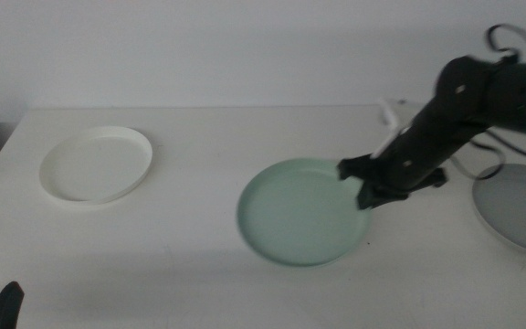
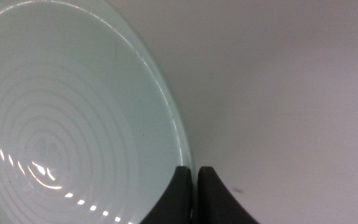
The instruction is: Stack the three bowls on top of each other.
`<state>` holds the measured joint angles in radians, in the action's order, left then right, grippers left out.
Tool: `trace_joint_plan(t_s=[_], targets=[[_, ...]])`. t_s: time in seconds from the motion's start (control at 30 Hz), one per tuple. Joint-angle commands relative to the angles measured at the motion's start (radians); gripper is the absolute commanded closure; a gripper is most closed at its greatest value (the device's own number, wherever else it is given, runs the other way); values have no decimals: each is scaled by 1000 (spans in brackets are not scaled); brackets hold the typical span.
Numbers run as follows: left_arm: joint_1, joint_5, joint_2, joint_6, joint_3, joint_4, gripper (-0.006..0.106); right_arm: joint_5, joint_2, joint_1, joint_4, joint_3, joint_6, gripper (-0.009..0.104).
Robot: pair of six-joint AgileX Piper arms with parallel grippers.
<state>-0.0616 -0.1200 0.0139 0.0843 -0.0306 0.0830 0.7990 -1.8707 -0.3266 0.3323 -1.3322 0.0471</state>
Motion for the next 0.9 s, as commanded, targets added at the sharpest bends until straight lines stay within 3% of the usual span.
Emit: trace_joint_plan(t_s=[0.0,0.33,0.43,0.7,0.87], targets=[[2,81,13,-12,5,7,-4,-55,26,-35,34,-35,-1,96],[2,81,13,-12,5,7,-4,-115,-61,-104,39,-35,-1,96],[2,81,13,-12,5,7,-4,-113,-68,-104,25,-35,0,91],[2,81,13,-12,5,7,-4,-98,-10,-66,9,-35,22,48],[2,81,13,-12,5,7,-4,-59,146,72,-74,-51,17,38]])
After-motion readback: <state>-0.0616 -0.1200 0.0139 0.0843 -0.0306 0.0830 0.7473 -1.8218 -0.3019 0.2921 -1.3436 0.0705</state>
